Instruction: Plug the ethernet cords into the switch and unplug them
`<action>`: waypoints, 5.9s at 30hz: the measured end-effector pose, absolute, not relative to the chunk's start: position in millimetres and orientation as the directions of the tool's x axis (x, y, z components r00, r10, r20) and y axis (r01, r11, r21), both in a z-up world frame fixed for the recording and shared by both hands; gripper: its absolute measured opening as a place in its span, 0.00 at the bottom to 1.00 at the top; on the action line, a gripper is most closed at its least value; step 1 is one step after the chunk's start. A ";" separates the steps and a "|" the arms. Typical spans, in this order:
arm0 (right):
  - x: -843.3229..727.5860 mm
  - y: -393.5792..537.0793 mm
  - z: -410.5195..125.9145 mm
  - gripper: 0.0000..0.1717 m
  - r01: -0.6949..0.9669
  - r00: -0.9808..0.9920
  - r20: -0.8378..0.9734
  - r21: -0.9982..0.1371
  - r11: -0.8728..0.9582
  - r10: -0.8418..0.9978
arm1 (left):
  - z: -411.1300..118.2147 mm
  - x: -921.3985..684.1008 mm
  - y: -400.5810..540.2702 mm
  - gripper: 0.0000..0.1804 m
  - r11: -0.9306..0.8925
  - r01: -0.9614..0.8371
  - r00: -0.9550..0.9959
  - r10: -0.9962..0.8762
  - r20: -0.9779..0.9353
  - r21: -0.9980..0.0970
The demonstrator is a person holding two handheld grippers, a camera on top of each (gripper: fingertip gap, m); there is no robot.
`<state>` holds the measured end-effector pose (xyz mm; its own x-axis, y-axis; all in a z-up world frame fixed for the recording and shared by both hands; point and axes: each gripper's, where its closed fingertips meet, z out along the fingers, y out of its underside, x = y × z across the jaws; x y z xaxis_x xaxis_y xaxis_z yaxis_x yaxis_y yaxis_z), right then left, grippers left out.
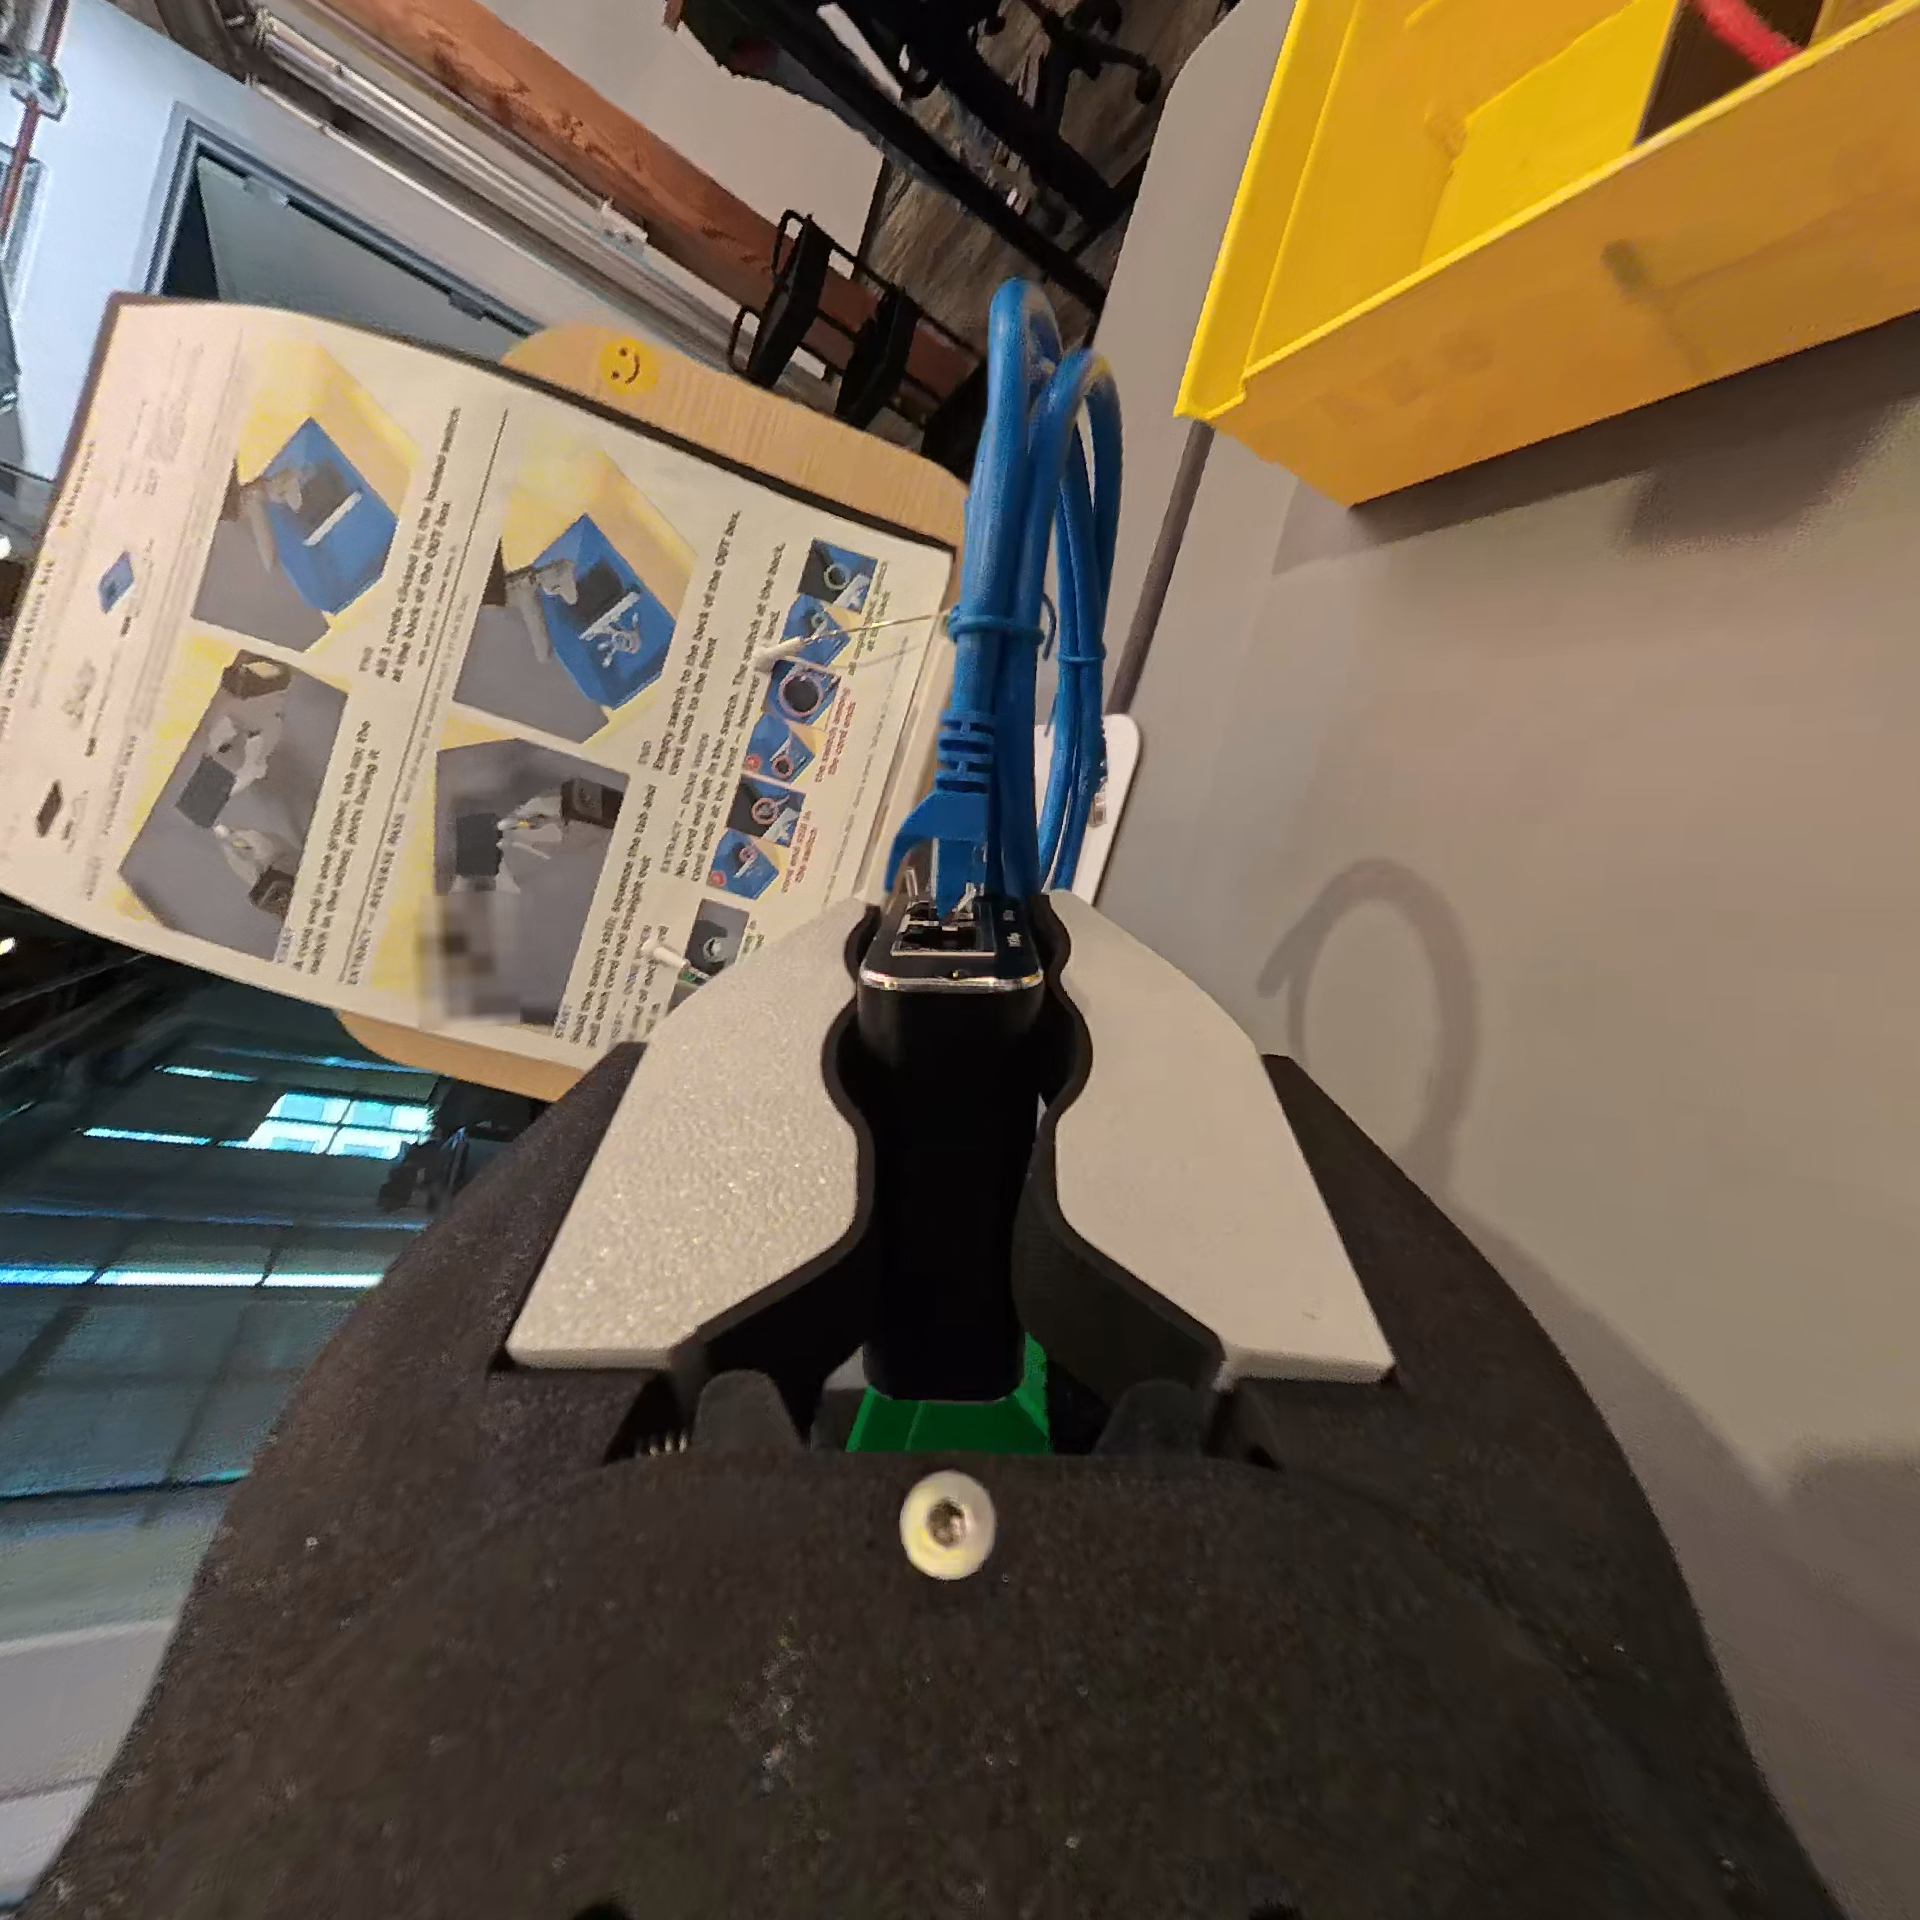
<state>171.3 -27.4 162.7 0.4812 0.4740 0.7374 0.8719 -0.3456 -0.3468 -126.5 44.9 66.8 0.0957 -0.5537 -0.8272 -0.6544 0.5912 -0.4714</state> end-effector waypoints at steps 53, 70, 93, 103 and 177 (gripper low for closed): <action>119.7 -118.7 -18.4 0.31 0.489 0.738 0.055 -0.730 -0.477 0.672 | 55.2 -98.7 9.3 0.14 0.633 -0.615 0.002 -0.596 -0.803 -0.471; 97.6 -197.5 -113.6 0.13 0.810 0.570 0.492 -0.472 -0.348 0.659 | 47.3 -93.9 8.5 0.14 0.632 -0.628 -0.021 -0.597 -0.802 -0.454; 99.9 -140.2 -15.3 0.04 0.713 0.567 0.198 -0.604 -0.356 0.799 | 47.9 -92.6 3.6 0.14 0.644 -0.623 -0.033 -0.589 -0.808 -0.444; 129.2 -118.7 47.5 0.04 0.298 0.624 -0.248 -0.801 -0.519 0.741 | 45.8 -92.0 3.4 0.14 0.646 -0.628 -0.043 -0.587 -0.809 -0.435; -92.5 -56.7 114.2 0.19 0.836 0.205 0.928 -0.331 0.438 0.311 | 74.7 -91.9 -7.3 0.14 0.799 -0.437 0.015 -0.454 -0.891 -0.414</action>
